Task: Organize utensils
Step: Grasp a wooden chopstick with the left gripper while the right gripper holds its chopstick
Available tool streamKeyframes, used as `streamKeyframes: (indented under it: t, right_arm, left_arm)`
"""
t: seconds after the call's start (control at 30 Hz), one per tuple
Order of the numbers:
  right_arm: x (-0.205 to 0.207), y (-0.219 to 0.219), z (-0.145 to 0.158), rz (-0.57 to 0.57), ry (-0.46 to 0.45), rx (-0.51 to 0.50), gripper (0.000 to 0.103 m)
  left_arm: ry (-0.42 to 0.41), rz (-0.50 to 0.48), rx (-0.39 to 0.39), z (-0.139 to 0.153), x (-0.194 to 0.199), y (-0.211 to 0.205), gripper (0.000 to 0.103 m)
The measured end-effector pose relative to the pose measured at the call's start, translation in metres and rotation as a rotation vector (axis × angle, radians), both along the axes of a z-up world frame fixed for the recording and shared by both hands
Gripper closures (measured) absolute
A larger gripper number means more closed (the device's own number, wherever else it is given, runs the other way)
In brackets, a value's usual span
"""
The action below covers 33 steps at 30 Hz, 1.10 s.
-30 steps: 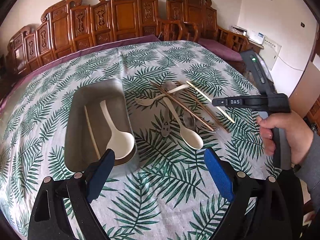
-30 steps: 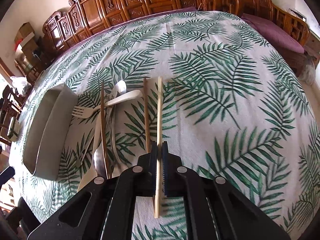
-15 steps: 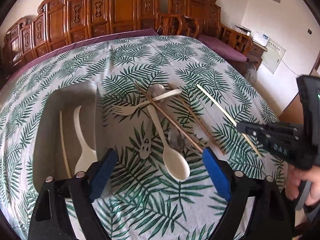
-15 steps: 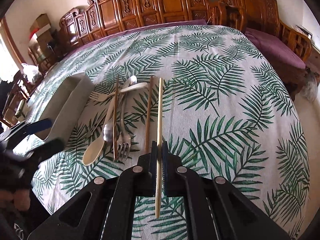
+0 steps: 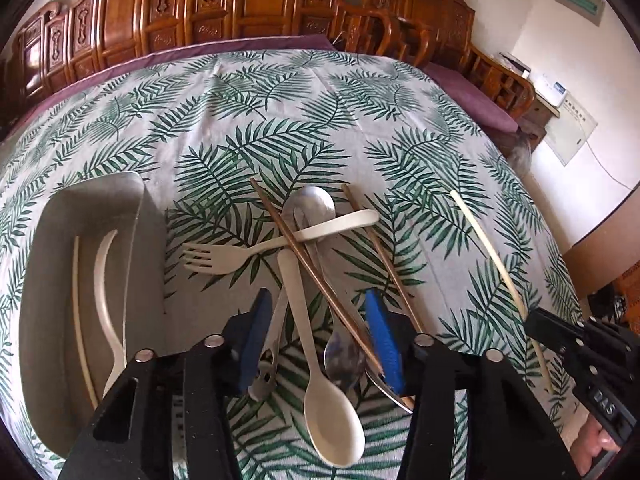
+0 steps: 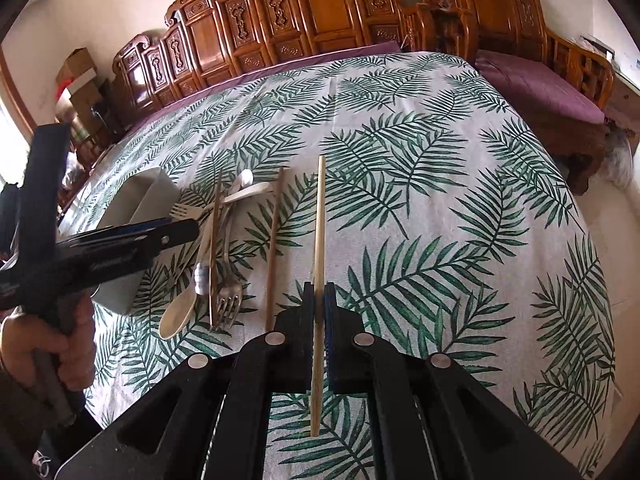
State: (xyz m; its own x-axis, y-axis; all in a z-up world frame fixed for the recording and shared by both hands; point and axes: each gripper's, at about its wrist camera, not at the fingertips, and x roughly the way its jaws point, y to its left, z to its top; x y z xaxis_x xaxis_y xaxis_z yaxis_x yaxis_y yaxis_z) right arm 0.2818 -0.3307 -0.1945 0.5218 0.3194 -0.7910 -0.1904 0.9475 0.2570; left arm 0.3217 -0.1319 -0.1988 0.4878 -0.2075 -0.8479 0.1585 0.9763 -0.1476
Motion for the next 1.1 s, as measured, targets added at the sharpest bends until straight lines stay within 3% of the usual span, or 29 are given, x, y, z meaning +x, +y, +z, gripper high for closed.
streamKeyframes:
  t: [0.07,0.17,0.37,0.67,0.83,0.87,1.1]
  right_arm:
    - [0.0,-0.003,-0.001,-0.007,0.004,0.008,0.097]
    - [0.001,-0.005,-0.003,-0.014,0.01,0.021,0.097]
    - [0.001,-0.004,-0.005,-0.008,0.017,0.03,0.097]
    - [0.0,-0.003,-0.005,-0.007,0.018,0.034,0.097]
    - [0.0,-0.004,-0.004,-0.009,0.015,0.033,0.097]
    - [0.0,-0.004,-0.004,-0.01,0.015,0.034,0.097]
    - [0.001,-0.004,-0.003,-0.007,0.011,0.03,0.097]
  left_arm:
    - [0.023,0.009,-0.003,-0.005,0.007,0.0,0.066]
    - [0.08,0.032,-0.06,-0.015,0.018,0.003,0.08]
    - [0.115,0.066,-0.091,-0.022,0.026,0.008,0.081]
    - [0.105,0.048,-0.015,-0.022,0.029,-0.007,0.081]
    - [0.109,0.031,0.026,-0.024,0.027,-0.014,0.091]
    - [0.102,0.032,0.031,-0.023,0.026,-0.014,0.098]
    - [0.056,-0.007,0.063,-0.003,0.012,-0.017,0.098]
